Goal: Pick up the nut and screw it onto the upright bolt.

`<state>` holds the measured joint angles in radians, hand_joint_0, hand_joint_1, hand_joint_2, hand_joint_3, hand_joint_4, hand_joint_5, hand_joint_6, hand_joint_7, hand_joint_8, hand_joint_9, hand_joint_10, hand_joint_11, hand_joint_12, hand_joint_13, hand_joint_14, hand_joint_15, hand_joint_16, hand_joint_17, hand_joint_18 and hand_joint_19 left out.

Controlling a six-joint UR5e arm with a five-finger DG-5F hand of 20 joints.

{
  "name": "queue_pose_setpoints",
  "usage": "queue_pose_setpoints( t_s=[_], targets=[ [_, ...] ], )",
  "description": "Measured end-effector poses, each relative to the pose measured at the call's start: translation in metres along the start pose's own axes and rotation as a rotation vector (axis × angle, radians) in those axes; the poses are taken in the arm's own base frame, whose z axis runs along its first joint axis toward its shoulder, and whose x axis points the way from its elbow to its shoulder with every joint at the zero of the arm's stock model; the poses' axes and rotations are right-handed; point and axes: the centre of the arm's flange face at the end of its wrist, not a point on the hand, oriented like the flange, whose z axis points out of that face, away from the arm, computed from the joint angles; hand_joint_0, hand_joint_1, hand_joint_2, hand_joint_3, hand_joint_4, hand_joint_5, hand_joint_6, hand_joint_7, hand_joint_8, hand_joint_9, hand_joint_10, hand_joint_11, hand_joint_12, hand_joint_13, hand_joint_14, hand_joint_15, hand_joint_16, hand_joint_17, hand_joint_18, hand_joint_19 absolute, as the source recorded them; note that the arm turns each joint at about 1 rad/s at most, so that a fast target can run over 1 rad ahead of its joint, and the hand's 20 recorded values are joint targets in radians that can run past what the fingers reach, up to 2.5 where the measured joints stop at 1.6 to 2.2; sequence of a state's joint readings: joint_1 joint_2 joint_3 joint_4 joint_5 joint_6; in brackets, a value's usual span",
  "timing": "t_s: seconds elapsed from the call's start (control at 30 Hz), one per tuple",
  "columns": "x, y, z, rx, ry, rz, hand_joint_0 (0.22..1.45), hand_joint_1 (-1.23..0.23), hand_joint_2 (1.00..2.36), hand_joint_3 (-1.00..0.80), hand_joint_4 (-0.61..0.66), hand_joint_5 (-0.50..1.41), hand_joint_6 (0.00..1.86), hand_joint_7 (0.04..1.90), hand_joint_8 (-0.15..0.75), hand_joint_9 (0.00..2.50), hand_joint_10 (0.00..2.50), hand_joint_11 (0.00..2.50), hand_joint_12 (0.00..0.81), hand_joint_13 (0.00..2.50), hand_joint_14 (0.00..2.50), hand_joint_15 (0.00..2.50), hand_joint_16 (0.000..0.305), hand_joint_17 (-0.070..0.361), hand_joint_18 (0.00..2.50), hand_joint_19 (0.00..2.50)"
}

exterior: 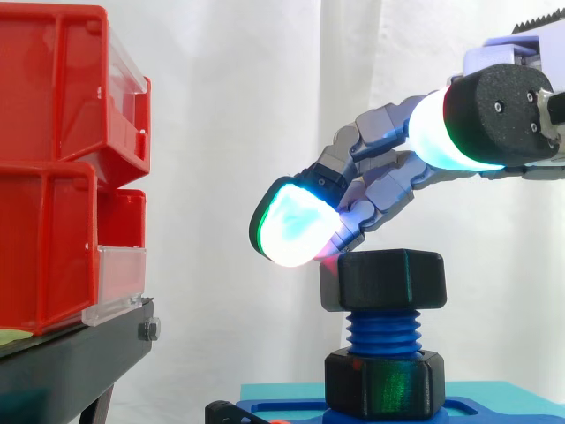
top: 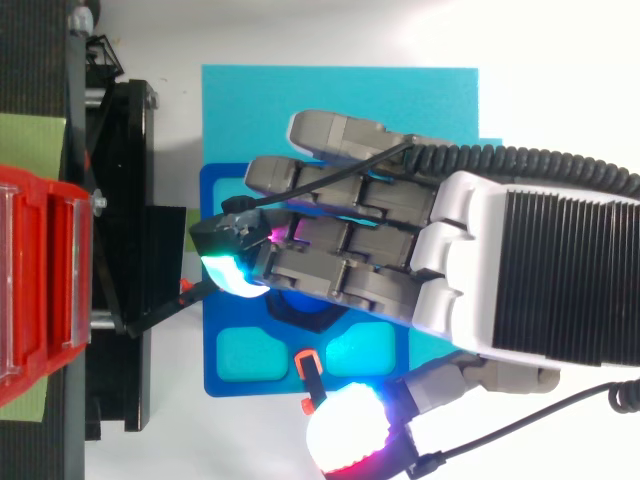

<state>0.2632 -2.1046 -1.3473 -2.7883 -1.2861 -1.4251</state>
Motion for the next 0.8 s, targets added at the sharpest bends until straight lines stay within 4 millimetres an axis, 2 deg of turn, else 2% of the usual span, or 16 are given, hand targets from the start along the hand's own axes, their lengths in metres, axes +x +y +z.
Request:
queue_pose_setpoints(
  t_s=[0.13, 0.47, 0.8],
  targets=[
    [0.0007, -0.0002, -0.0006, -0.004, 0.007, -0.002, 0.49, -0.16, 1.00, -0.50, 0.23, -0.09, 0.50, 0.97, 0.218, 0.46, 0.00, 0.00, 0.270, 0.40, 0.00, 0.00, 0.026, 0.058, 0.00, 0.00],
    [0.0006, -0.0028, -0.0012, -0.003, 0.013, -0.004, 0.50, -0.19, 1.00, -0.50, 0.24, -0.09, 0.50, 1.03, 0.226, 0.51, 0.00, 0.00, 0.255, 0.45, 0.00, 0.00, 0.023, 0.052, 0.03, 0.00],
    [0.0011, -0.0081, -0.0020, -0.003, 0.025, -0.008, 0.51, -0.20, 1.00, -0.50, 0.22, -0.07, 0.50, 1.21, 0.233, 0.55, 0.00, 0.00, 0.249, 0.50, 0.00, 0.00, 0.021, 0.047, 0.08, 0.00]
  ],
)
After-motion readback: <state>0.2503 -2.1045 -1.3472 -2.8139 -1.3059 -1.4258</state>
